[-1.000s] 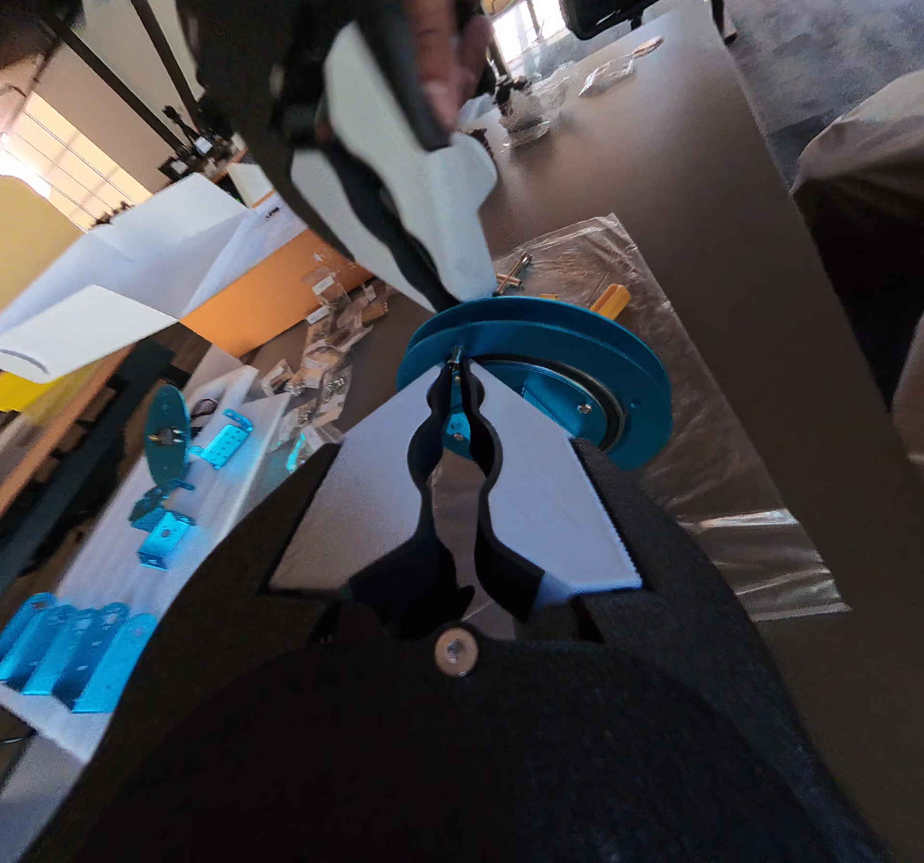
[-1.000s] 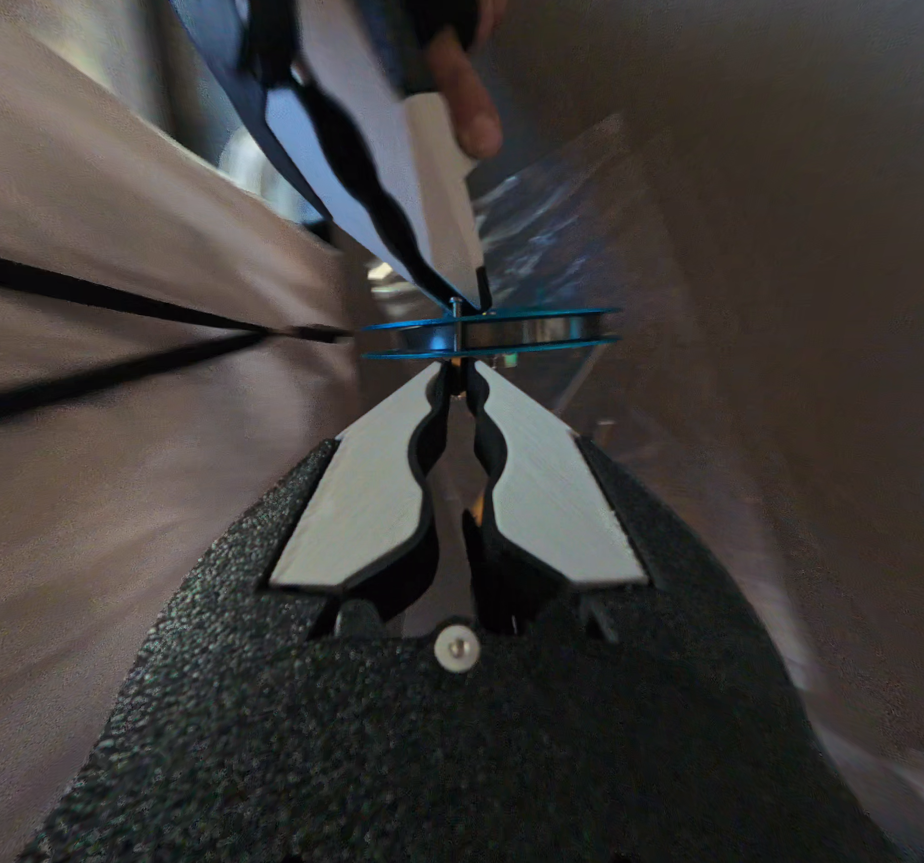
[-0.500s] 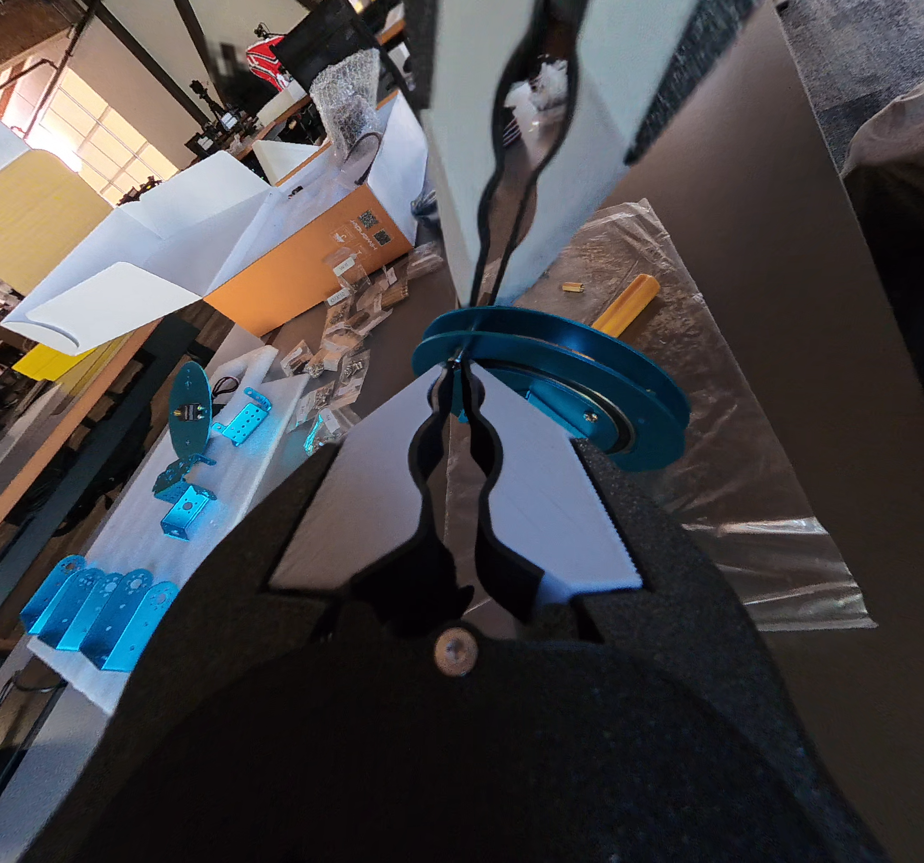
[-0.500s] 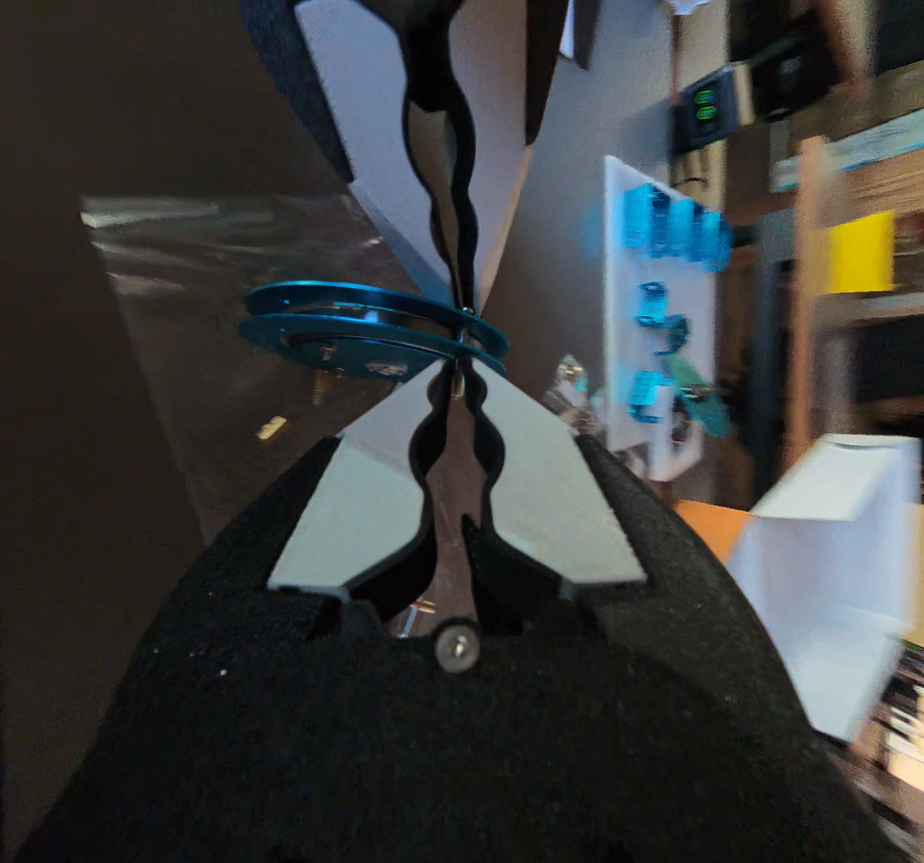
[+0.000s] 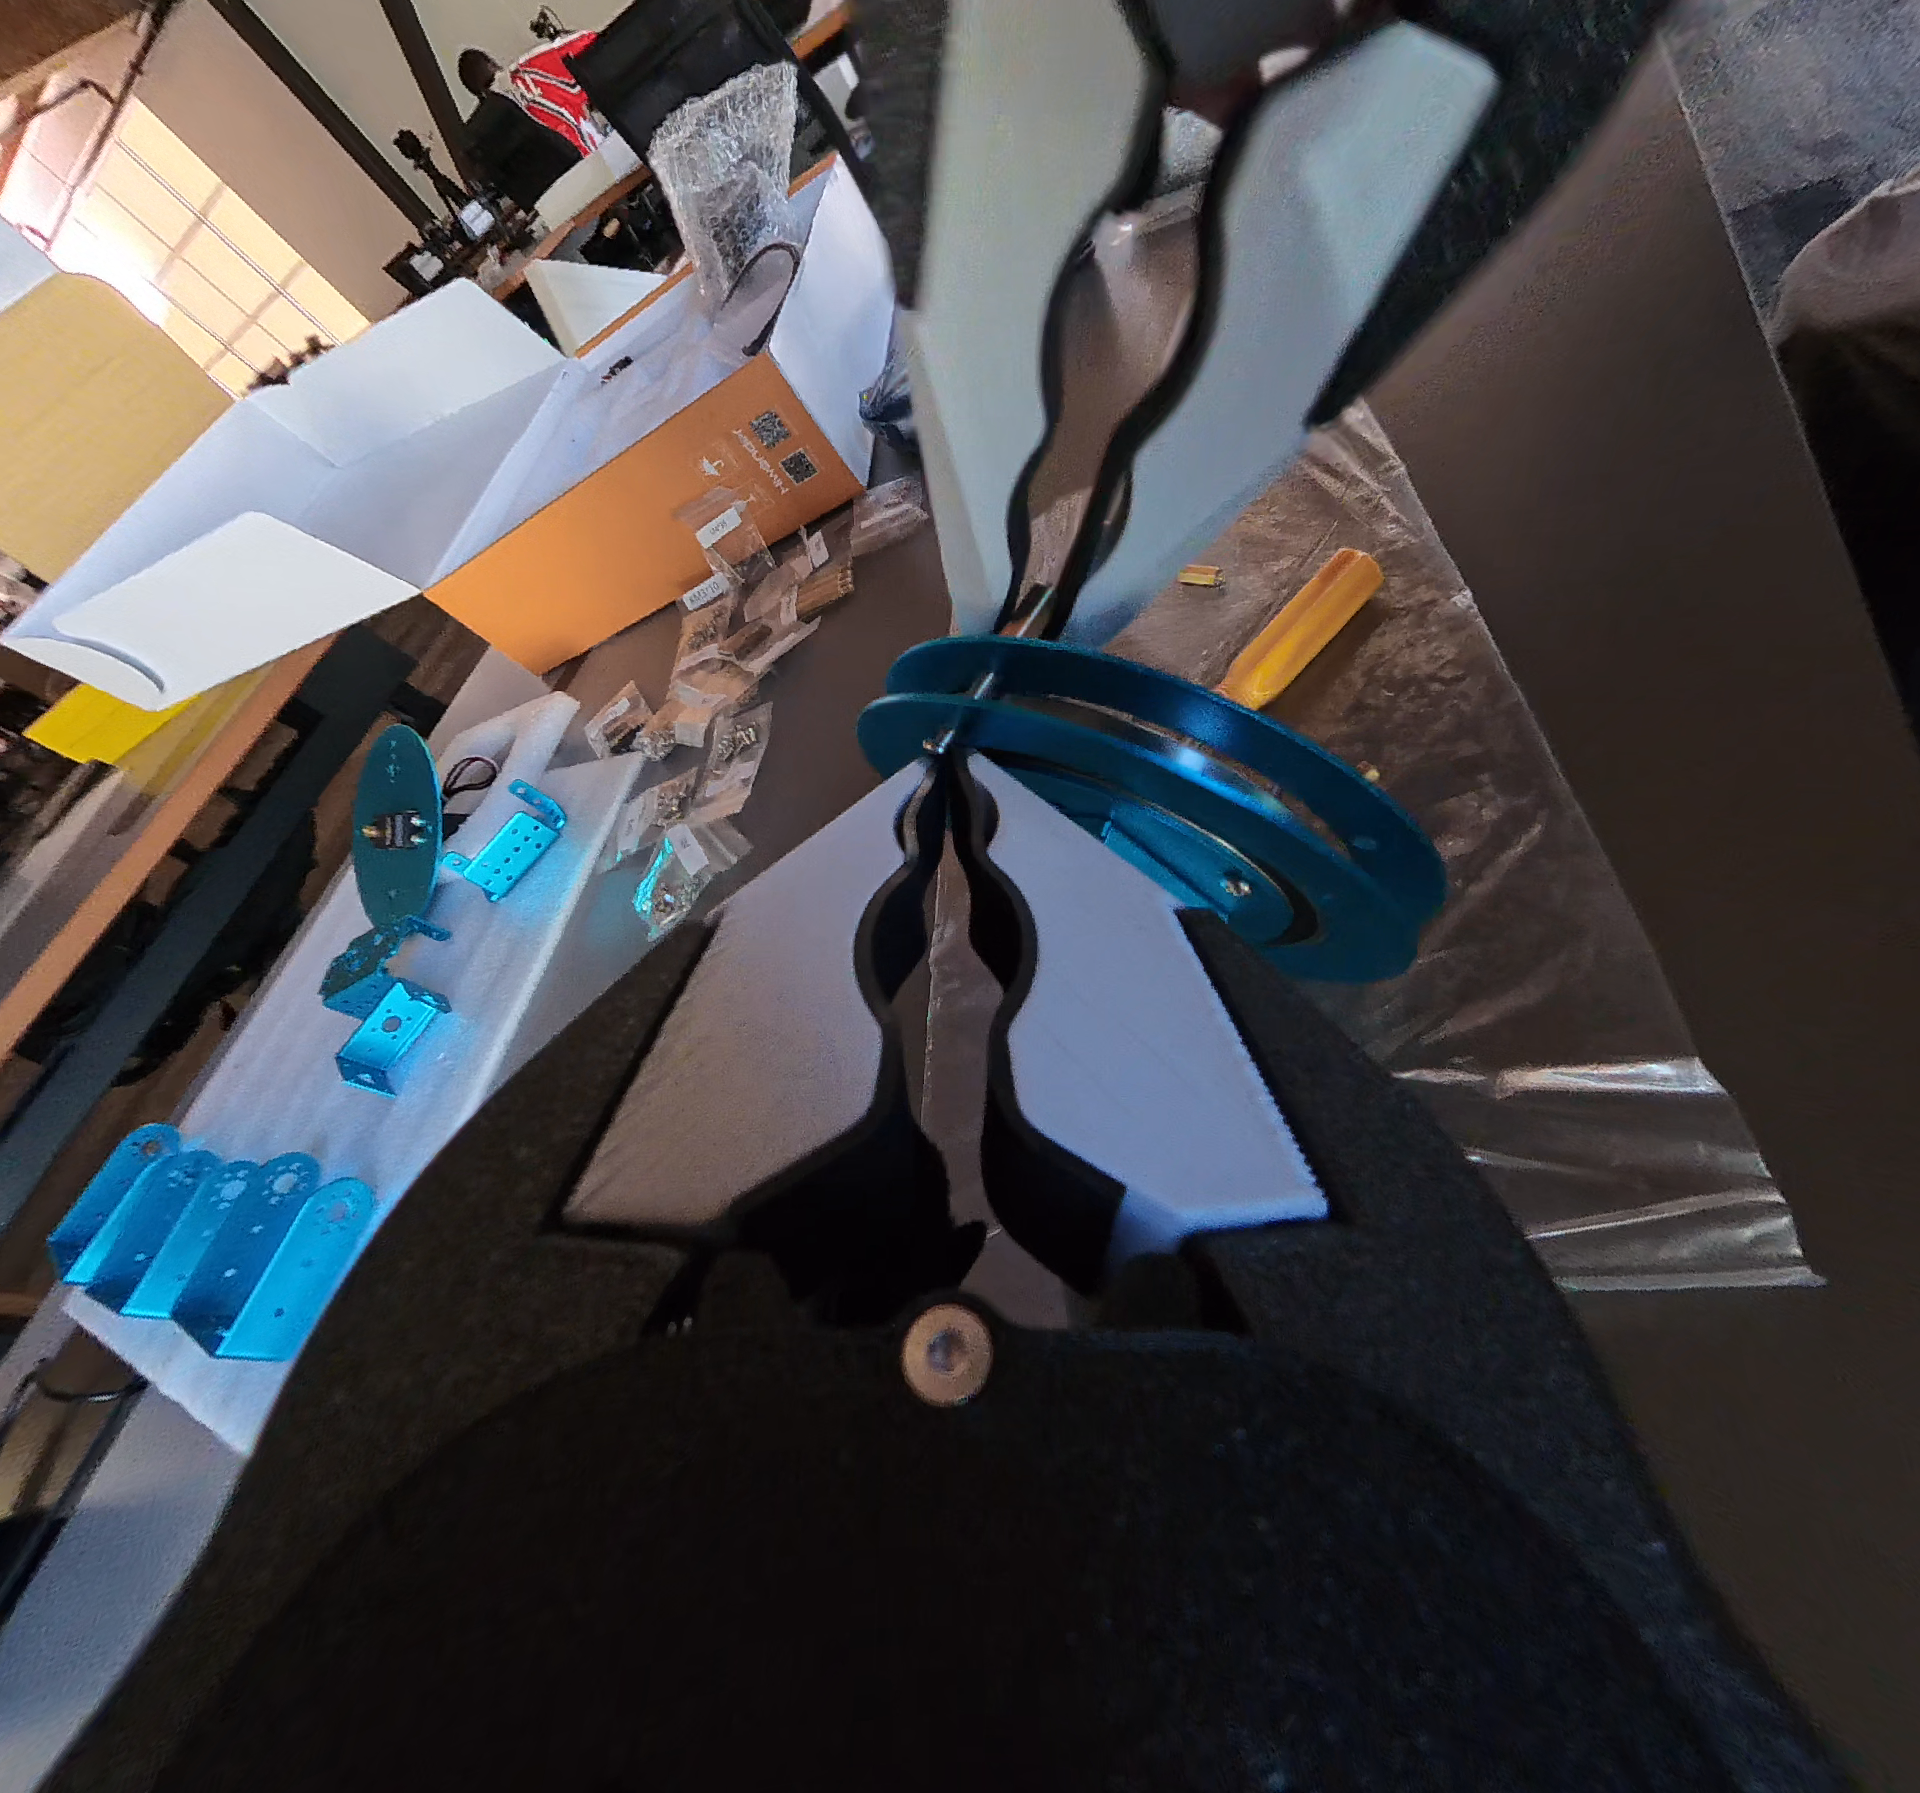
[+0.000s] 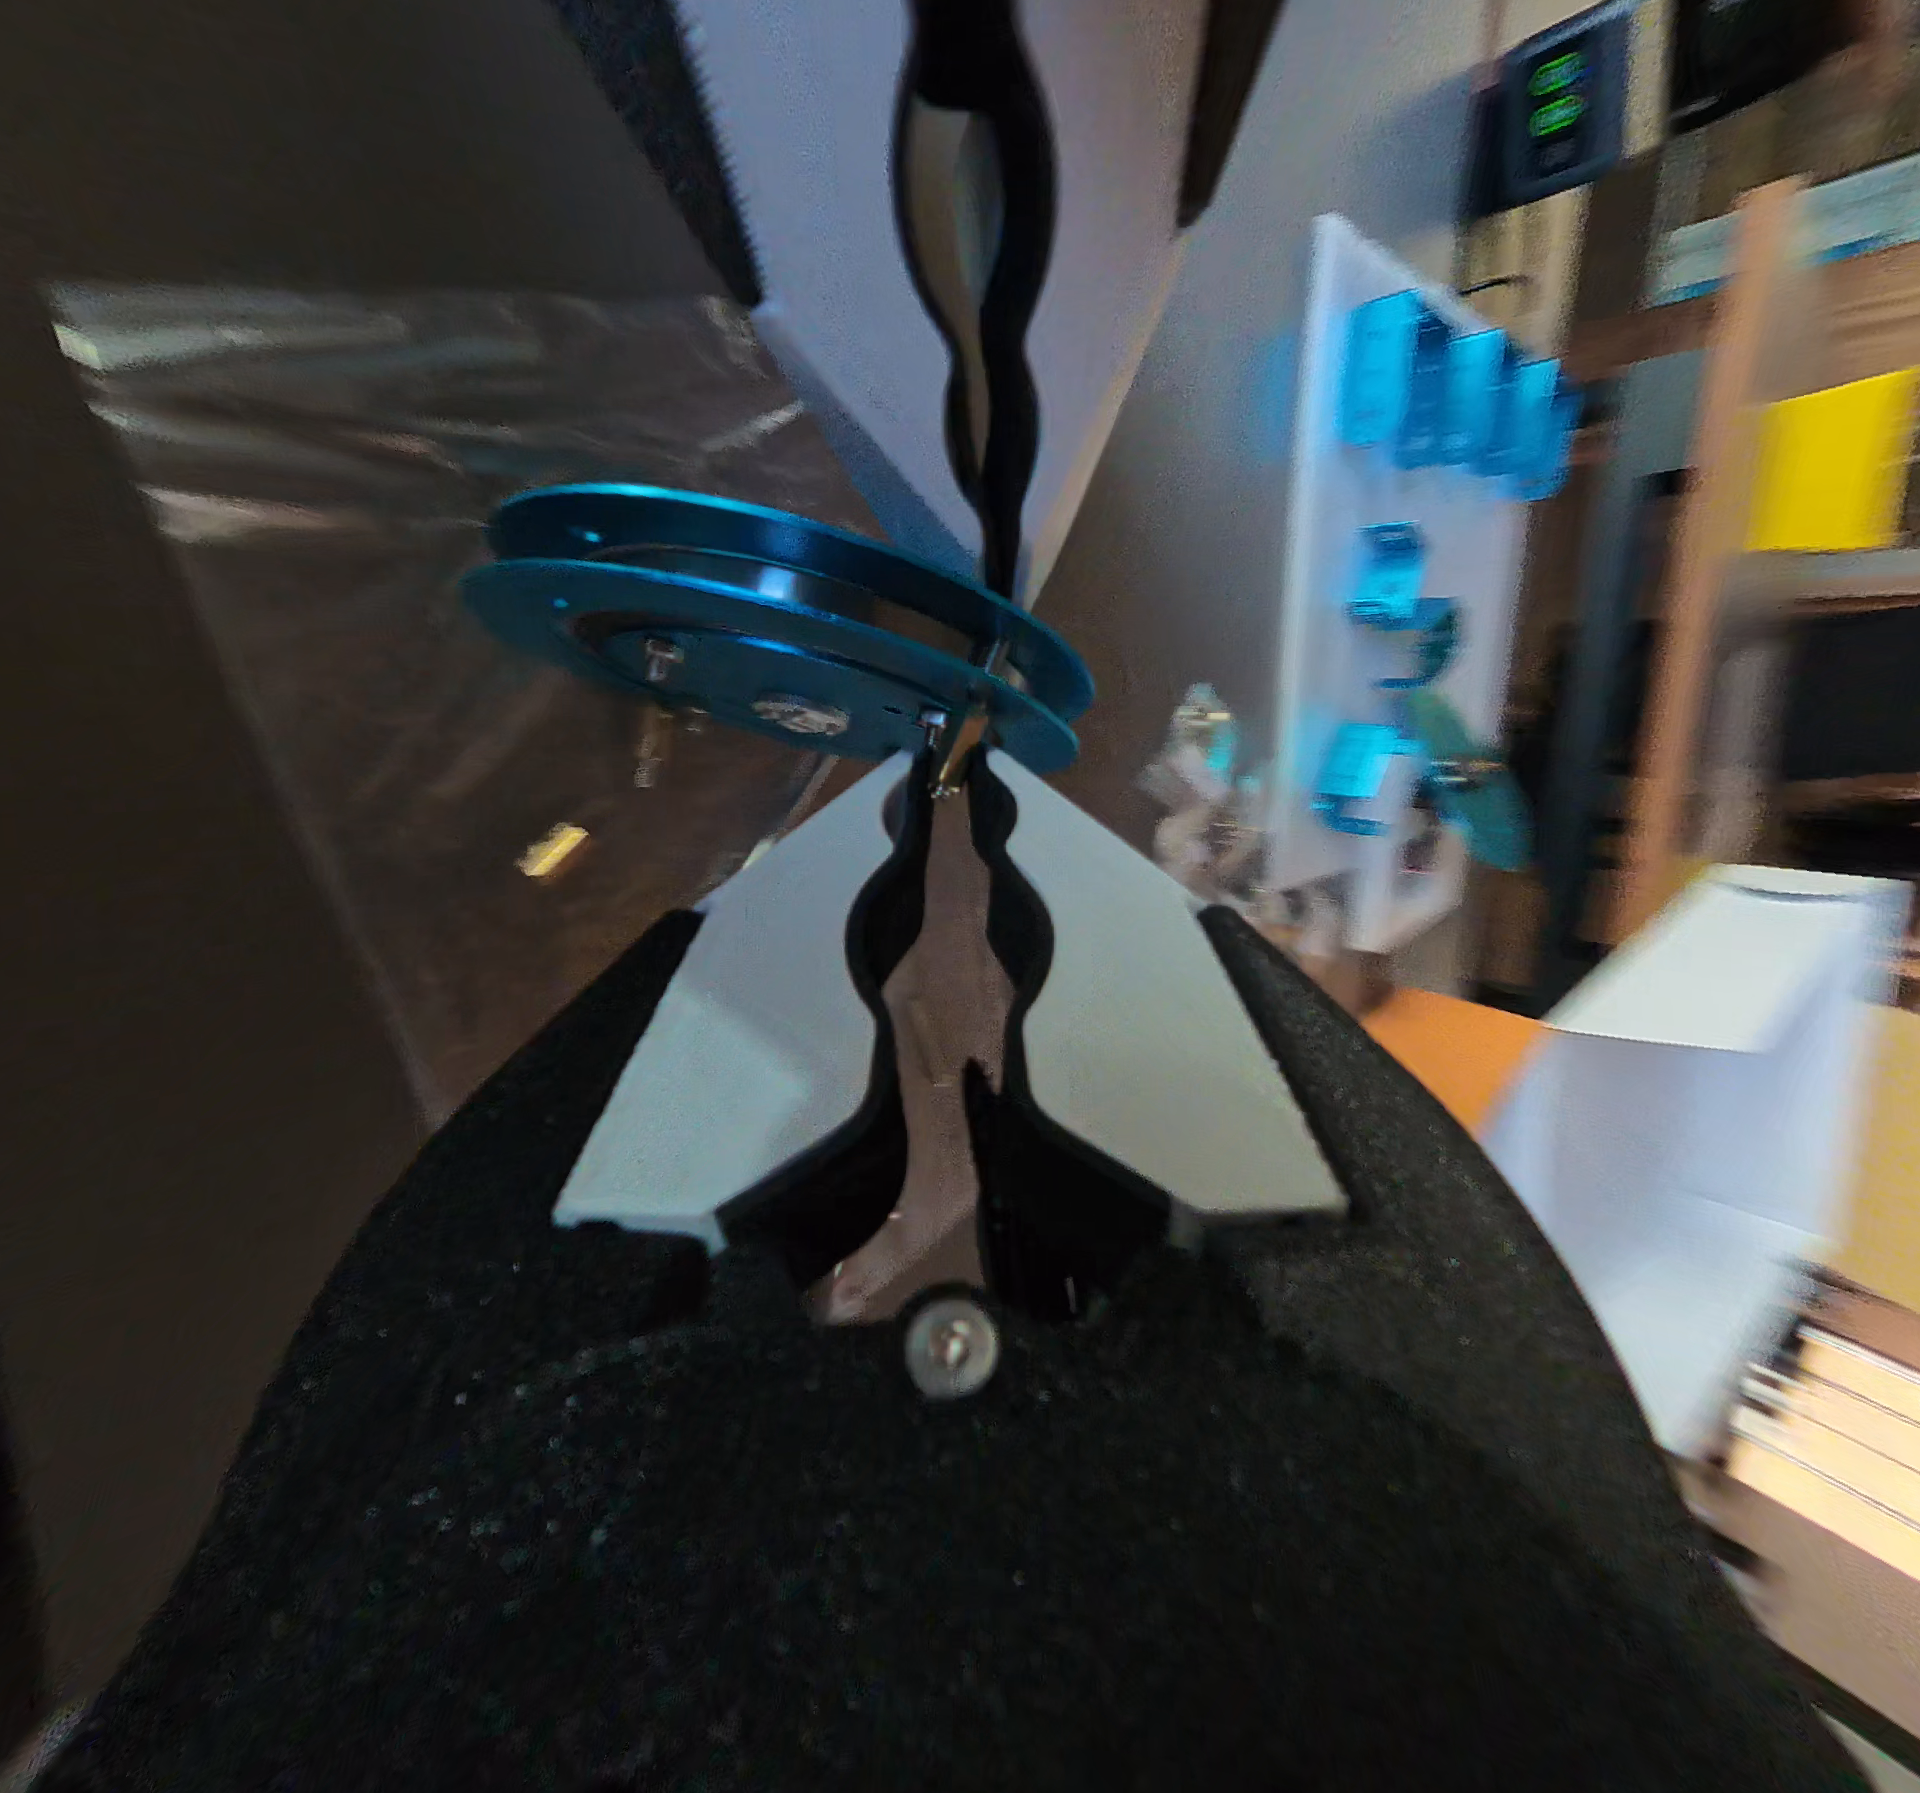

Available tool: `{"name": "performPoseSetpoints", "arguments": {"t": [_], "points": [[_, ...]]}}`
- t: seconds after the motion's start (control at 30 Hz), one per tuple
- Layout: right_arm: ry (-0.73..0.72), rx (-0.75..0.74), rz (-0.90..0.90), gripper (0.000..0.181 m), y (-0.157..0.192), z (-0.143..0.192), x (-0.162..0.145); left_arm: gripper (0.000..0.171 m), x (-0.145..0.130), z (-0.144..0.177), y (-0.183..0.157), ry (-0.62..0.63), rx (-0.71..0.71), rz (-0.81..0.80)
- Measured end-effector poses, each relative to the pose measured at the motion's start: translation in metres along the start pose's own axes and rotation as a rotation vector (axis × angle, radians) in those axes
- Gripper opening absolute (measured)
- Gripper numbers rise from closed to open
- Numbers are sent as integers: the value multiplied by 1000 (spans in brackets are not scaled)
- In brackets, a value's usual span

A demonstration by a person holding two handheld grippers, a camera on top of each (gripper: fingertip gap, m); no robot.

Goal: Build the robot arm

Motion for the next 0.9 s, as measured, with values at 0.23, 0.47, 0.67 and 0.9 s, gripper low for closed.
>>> {"name": "performPoseSetpoints", "arguments": {"t": [0.23,0.47,0.67,0.9], "points": [[-188,808,-654,3,-7,-6,-11,0,0,-1,0,-9,80,-98],[-287,612,-473,10,-3,-3,-11,0,4,0,-5,-17,43,-49],[-385,493,-555,3,2,1,-13,0,8,1,-9,-2,13,27],[-427,395,-674,3,6,5,-19,30,29,23,7,-47,-6,720]]}}
Point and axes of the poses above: each gripper's, where its closed fingertips meet, z back along the fingers, x out of its top, y = z × x across the jaws, the point moved 3 cm from there along z, back along the fingers, and after that the axes turned 13 degrees about x, right-handed, at the moved point
